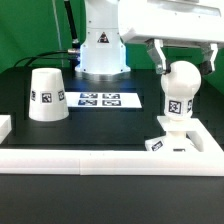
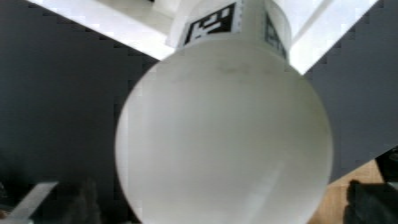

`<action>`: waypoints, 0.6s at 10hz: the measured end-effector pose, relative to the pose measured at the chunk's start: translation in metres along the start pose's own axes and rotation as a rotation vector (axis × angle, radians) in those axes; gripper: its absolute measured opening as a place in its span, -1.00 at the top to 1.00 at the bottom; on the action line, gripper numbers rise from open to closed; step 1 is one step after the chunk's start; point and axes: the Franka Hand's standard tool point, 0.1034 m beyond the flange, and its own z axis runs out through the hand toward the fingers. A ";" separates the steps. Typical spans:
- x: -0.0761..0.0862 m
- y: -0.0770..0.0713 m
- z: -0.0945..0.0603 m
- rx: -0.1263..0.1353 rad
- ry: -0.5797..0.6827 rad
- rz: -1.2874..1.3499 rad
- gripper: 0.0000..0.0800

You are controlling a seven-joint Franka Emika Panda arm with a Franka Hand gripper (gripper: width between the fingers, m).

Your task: Assemble lamp

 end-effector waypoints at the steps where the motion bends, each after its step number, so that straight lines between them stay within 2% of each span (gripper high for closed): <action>1: -0.003 0.002 0.002 -0.002 -0.003 -0.002 -0.75; 3: -0.009 0.009 0.005 -0.006 -0.011 0.001 -0.75; 6: -0.012 0.011 0.006 0.000 -0.030 0.005 -0.75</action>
Offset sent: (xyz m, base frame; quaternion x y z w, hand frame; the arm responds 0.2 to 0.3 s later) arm -0.0005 -0.0096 -0.0036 0.0045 -0.0622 -0.0074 0.9980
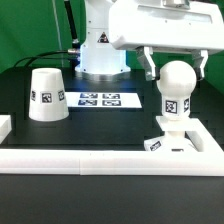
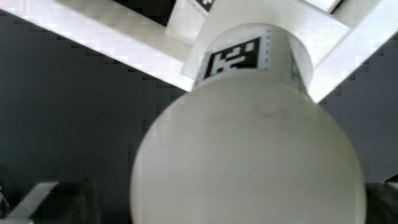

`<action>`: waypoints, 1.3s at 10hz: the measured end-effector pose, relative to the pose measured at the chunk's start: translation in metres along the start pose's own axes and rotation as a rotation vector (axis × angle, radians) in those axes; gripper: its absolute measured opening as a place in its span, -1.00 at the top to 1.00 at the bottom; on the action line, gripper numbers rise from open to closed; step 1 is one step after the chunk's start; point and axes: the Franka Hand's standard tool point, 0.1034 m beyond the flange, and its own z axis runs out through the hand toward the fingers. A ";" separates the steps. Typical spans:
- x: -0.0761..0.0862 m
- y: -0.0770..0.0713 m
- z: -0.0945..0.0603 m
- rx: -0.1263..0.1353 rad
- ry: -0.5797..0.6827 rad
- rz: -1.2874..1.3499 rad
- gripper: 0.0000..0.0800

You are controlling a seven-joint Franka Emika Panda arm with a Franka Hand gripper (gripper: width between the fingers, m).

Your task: Assemble lamp

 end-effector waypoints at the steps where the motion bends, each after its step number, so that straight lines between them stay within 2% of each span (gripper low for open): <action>1: -0.004 -0.008 0.002 0.035 -0.074 0.023 -0.75; 2: -0.001 -0.015 0.002 0.066 -0.141 0.035 -0.75; 4: 0.000 -0.026 0.002 0.110 -0.271 0.054 -0.75; 7: 0.000 -0.029 0.003 0.158 -0.426 0.036 -0.75; 9: -0.001 -0.020 0.007 0.150 -0.396 0.022 -0.75; 12: 0.000 -0.018 0.007 0.148 -0.389 0.017 -0.75; 13: -0.001 -0.016 0.007 0.148 -0.388 0.014 -0.67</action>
Offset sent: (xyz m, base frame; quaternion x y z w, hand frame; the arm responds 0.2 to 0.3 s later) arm 0.0035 0.0049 -0.0013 -0.0006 -0.1932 0.0047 0.9812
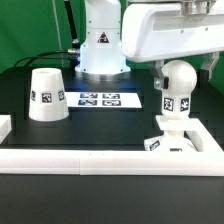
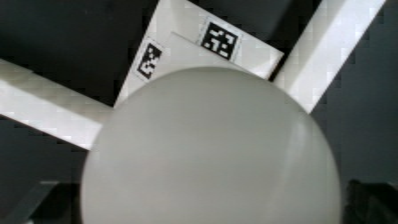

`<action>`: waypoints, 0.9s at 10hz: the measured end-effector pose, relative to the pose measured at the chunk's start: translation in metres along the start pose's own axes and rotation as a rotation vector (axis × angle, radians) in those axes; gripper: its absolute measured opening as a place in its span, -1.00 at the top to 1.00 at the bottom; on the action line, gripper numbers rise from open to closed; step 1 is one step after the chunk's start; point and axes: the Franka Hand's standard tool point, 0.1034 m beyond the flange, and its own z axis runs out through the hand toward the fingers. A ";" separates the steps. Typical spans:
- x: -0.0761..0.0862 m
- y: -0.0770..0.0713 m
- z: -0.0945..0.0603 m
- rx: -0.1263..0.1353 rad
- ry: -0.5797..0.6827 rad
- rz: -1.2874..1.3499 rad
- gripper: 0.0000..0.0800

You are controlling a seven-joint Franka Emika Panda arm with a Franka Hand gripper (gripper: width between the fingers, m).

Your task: Assemble lamp

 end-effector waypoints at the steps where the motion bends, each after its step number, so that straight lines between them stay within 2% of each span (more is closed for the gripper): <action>1: -0.001 0.003 0.000 -0.001 0.003 -0.001 -0.67; 2: -0.002 0.006 0.000 -0.001 0.002 -0.005 -0.44; 7: -0.003 0.008 0.000 -0.001 0.004 0.038 -0.44; 9: -0.002 0.005 0.001 0.004 0.005 0.215 -0.44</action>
Offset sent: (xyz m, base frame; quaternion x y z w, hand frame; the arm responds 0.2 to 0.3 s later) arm -0.0055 -0.0049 -0.0041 0.0089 0.0083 -0.0133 0.9998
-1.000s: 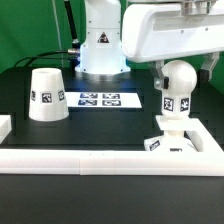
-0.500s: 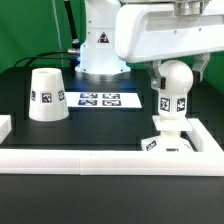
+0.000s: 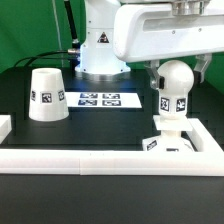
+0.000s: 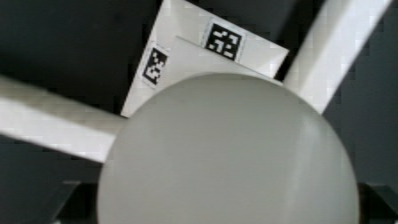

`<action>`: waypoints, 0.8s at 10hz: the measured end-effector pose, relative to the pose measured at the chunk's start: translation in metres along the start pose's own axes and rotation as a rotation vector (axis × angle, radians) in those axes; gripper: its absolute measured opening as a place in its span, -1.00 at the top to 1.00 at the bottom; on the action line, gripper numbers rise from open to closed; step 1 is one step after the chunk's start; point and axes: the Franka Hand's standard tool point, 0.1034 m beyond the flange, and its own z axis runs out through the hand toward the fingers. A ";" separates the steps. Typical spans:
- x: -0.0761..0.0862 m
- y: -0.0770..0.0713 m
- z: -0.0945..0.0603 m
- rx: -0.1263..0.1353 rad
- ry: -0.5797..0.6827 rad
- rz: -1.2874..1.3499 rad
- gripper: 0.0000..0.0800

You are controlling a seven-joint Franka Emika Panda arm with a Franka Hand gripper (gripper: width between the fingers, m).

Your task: Assemble lamp

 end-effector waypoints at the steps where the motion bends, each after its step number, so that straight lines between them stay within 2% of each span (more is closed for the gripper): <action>1: 0.000 -0.003 0.000 0.001 0.000 0.068 -0.44; 3: 0.001 -0.007 0.001 0.004 -0.001 0.256 -0.44; 8: 0.000 -0.008 0.001 0.008 -0.005 0.678 -0.44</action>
Offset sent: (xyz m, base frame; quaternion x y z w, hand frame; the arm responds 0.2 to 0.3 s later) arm -0.0011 0.0065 -0.0031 -0.0037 -0.0064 0.2524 0.9676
